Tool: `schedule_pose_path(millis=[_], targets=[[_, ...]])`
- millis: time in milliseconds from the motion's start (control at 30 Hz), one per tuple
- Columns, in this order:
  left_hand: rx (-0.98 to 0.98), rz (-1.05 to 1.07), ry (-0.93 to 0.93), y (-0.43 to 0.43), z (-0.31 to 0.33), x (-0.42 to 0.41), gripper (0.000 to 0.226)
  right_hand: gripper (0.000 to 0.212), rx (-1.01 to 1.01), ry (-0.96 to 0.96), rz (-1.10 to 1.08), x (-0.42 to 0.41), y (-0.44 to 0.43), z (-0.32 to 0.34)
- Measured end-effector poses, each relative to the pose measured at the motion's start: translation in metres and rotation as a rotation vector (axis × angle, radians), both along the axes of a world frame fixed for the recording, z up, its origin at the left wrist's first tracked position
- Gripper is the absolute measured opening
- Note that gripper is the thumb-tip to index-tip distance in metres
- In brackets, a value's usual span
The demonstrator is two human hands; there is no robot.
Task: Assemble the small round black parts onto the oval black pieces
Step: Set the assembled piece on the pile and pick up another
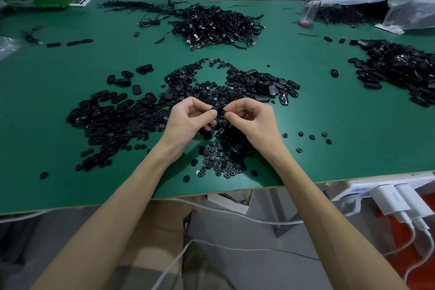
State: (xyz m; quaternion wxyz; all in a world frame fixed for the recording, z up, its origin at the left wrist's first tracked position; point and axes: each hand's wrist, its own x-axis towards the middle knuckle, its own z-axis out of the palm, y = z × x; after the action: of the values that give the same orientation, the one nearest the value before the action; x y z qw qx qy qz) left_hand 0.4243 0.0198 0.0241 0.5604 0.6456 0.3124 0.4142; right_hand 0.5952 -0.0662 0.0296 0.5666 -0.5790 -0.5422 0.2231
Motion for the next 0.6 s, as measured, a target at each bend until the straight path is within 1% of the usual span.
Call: schedule_pose_path(millis=[300,600], targets=[[0.044,-0.018,0.051,-0.0003,-0.0004,0.0001,0.021,0.007,-0.015,-0.089,-0.048,-0.0048,-0.0013,0.0021],[0.042,-0.032,0.053,-0.0019,0.0005,0.0004,0.015,0.008,-0.008,-0.13,-0.061,-0.0051,-0.0024,0.0032]])
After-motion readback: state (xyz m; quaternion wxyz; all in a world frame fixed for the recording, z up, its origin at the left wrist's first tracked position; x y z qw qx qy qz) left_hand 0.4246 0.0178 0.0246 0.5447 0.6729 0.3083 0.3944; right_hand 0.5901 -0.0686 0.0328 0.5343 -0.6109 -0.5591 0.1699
